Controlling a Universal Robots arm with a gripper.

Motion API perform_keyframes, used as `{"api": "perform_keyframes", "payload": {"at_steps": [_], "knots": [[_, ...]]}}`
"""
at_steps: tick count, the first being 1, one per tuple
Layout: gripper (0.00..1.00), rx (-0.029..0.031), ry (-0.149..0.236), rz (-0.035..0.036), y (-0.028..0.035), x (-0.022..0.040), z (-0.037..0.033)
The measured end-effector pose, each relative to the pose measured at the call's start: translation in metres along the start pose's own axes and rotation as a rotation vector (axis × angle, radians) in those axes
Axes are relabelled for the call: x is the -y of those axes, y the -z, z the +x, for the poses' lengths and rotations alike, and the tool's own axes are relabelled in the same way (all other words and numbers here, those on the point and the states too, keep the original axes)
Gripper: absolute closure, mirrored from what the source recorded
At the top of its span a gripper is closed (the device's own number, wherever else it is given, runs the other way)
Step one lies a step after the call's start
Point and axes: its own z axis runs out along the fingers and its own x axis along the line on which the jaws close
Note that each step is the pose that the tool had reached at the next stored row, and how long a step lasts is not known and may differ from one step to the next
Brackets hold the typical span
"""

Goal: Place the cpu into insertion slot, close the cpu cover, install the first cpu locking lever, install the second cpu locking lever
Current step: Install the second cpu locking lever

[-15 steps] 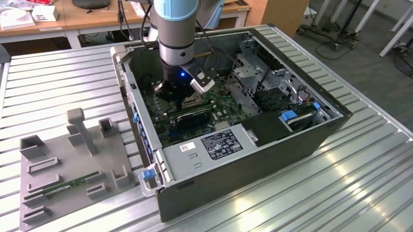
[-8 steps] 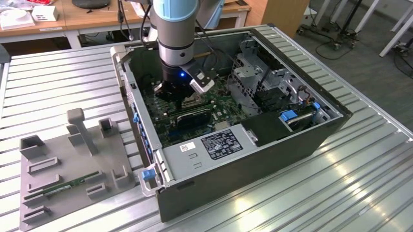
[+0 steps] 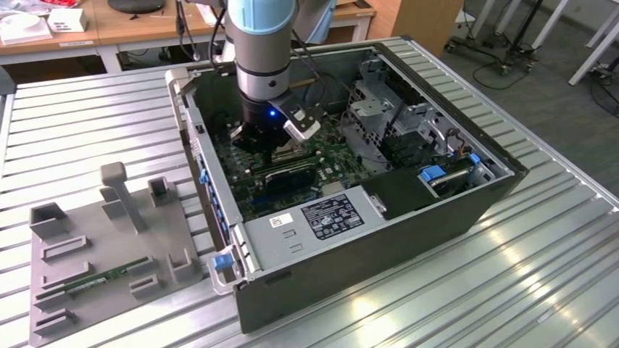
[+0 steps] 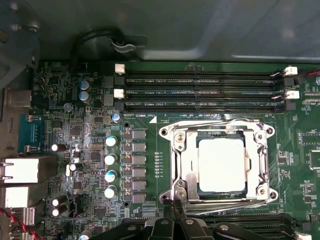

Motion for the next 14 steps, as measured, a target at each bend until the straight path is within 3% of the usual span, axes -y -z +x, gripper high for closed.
{"api": "perform_keyframes", "payload": {"at_steps": [14], "knots": [[0.89,0.0034,0.000,-0.0062,-0.0008,0.0000,0.0022]]}}
